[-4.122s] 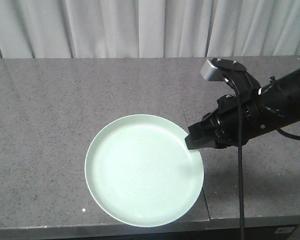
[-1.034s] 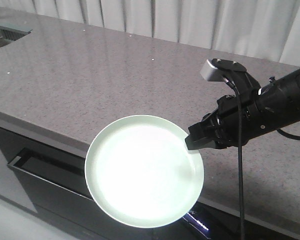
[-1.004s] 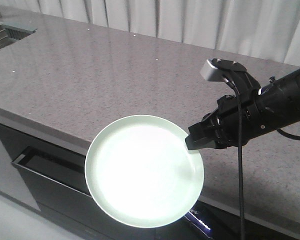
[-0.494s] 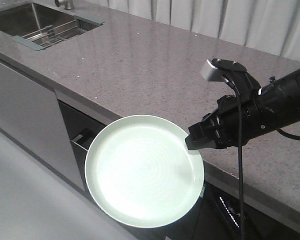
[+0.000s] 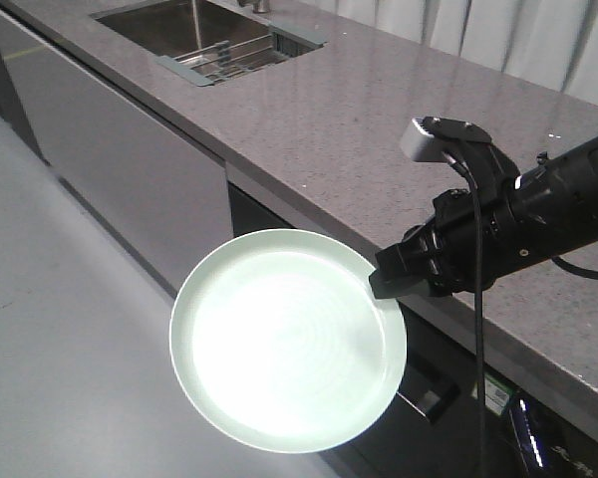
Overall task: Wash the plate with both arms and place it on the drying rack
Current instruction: 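Drive the base away from the counter holding the plate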
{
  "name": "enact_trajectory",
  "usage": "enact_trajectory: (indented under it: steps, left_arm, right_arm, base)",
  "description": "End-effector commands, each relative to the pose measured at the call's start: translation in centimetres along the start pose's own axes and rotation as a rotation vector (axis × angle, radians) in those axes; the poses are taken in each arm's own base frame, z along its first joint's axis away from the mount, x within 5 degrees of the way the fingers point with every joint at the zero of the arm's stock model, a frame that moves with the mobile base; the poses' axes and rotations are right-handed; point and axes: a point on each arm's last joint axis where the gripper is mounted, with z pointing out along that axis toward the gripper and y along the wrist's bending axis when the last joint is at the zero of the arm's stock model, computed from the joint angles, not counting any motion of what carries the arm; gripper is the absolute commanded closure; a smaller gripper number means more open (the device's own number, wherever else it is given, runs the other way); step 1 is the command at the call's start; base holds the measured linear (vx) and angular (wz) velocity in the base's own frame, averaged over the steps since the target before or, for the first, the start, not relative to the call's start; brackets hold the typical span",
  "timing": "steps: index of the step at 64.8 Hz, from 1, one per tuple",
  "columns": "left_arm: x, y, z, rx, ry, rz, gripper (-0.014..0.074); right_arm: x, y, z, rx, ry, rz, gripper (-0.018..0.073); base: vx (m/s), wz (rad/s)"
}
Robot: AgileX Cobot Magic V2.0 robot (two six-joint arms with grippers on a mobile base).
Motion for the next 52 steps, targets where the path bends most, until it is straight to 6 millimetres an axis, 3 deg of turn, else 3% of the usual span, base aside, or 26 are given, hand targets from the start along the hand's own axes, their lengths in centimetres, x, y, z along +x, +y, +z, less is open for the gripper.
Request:
enact_trajectory:
  steps: [1, 52]
  left_arm:
    - [-1.70, -0.10, -0.26, 0.004, -0.113, -0.010, 0.0603]
    - [-1.70, -0.10, -0.26, 0.004, -0.113, -0.010, 0.0603]
  right_arm:
    - [-0.72, 1.03, -1.48, -0.020, -0.085, -0.019, 0.0561]
    - [-0.72, 1.03, -1.48, -0.020, -0.085, -0.019, 0.0561]
  base:
    - [-0.01, 0.41]
    - [-0.01, 0.43]
